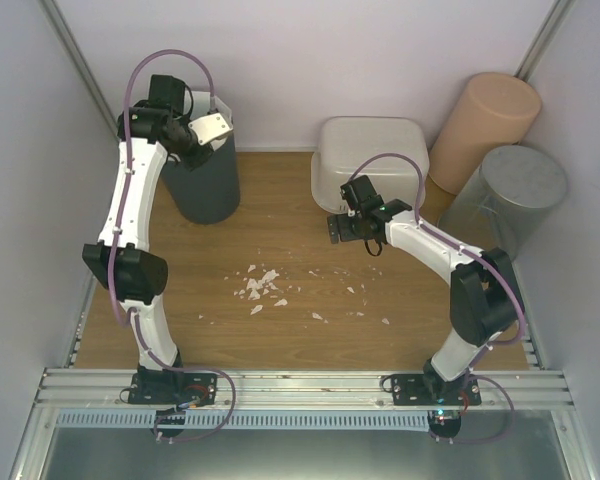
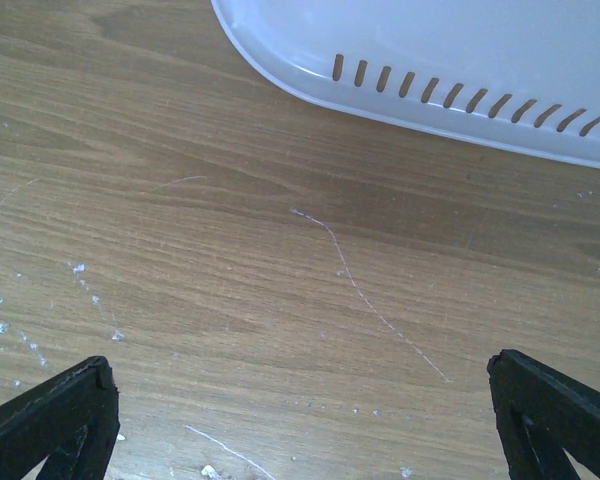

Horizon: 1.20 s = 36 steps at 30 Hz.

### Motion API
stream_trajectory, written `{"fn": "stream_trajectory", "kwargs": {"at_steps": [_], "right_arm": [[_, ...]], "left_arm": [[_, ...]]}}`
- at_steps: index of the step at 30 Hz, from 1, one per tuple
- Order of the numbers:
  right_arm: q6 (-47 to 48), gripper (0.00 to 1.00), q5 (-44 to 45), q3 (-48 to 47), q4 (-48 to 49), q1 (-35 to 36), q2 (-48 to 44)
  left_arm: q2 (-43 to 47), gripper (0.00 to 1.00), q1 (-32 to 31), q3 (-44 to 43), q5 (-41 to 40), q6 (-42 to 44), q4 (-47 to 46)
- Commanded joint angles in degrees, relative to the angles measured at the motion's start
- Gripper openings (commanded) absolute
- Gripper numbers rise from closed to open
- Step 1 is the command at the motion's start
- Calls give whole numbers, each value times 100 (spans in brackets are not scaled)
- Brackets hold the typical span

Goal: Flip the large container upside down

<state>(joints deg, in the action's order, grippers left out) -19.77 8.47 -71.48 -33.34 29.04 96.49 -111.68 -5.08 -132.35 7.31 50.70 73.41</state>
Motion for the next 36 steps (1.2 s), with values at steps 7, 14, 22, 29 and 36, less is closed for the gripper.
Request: {"fn": "stream_trajectory", "kwargs": {"at_steps": [7, 14, 22, 29, 36], "right_arm": [[-49, 100, -43, 62, 77, 37, -51], [8, 100, -56, 15, 5, 40, -151], [48, 100, -101, -110, -76, 54, -163], [65, 100, -151, -259, -119, 102, -91], [94, 100, -146, -273, -162, 111, -93]], "left_arm": [[22, 10, 67, 182, 55, 231, 435], [535, 3, 61, 288, 189, 343, 438], [1335, 0, 38, 571, 609, 512, 438], [1592, 0, 34, 496, 704, 421, 438], [1513, 0, 37, -469, 910, 262, 410]]}}
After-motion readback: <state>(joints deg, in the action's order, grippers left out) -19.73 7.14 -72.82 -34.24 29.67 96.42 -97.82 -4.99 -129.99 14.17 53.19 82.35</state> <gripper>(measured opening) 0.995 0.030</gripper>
